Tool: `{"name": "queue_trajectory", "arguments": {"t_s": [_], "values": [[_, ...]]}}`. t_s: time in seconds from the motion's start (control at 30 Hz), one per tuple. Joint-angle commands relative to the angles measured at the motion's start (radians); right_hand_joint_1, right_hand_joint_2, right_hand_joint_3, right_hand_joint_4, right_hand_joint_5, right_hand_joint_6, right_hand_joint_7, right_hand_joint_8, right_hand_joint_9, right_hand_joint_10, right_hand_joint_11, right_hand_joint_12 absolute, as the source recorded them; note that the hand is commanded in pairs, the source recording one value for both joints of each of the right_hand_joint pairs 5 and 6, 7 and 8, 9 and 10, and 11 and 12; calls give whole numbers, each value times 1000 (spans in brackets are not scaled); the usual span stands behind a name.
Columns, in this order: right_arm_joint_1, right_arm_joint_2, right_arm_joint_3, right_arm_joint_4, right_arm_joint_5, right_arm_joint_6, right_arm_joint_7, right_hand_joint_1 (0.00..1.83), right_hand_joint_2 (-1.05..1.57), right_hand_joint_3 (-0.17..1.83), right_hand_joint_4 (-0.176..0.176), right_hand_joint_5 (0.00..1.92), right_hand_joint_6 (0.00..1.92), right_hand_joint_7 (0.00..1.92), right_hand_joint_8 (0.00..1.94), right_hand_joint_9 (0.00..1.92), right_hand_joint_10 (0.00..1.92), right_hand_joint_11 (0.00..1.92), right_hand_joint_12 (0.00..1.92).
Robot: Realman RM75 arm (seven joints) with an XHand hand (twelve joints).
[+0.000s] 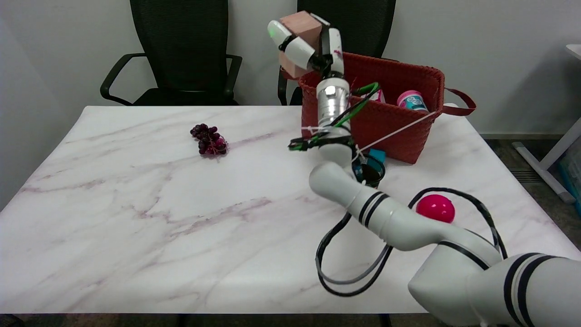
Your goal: Place the wooden rectangular block into the brown storage basket.
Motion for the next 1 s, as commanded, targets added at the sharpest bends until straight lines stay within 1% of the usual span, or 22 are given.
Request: {"name": "queue_trajectory", "arguments": {"t_s": [0.03, 0.2, 0.3, 0.43, 0.57, 0.83, 1.0], "values": [[198, 133, 158, -152, 2, -218, -199, 1135, 807, 301, 0, 976, 976, 1313, 1313, 1129, 1129, 1031, 1031], [262, 166, 164, -219, 59, -300, -292, 1133, 810, 266, 0, 977, 977, 1317, 1317, 1124, 1124, 1040, 1040], [294, 185, 163, -271, 64, -336, -359, 1121, 810, 257, 0, 970, 970, 1318, 1318, 1132, 1132, 1036, 1036], [323, 210, 164, -343, 64, -380, -491, 1123, 824, 244, 0, 965, 965, 1330, 1330, 1146, 1146, 1037, 1037], [331, 219, 165, -406, 65, -419, -585, 1124, 829, 239, 0, 962, 962, 1334, 1334, 1156, 1156, 1035, 1035], [320, 221, 165, -540, 65, -458, -610, 1128, 818, 239, 0, 942, 942, 1333, 1333, 1155, 1155, 1015, 1015], [294, 238, 165, -541, 109, -472, -634, 1138, 811, 212, 0, 904, 904, 1333, 1333, 1153, 1153, 974, 974]]}}
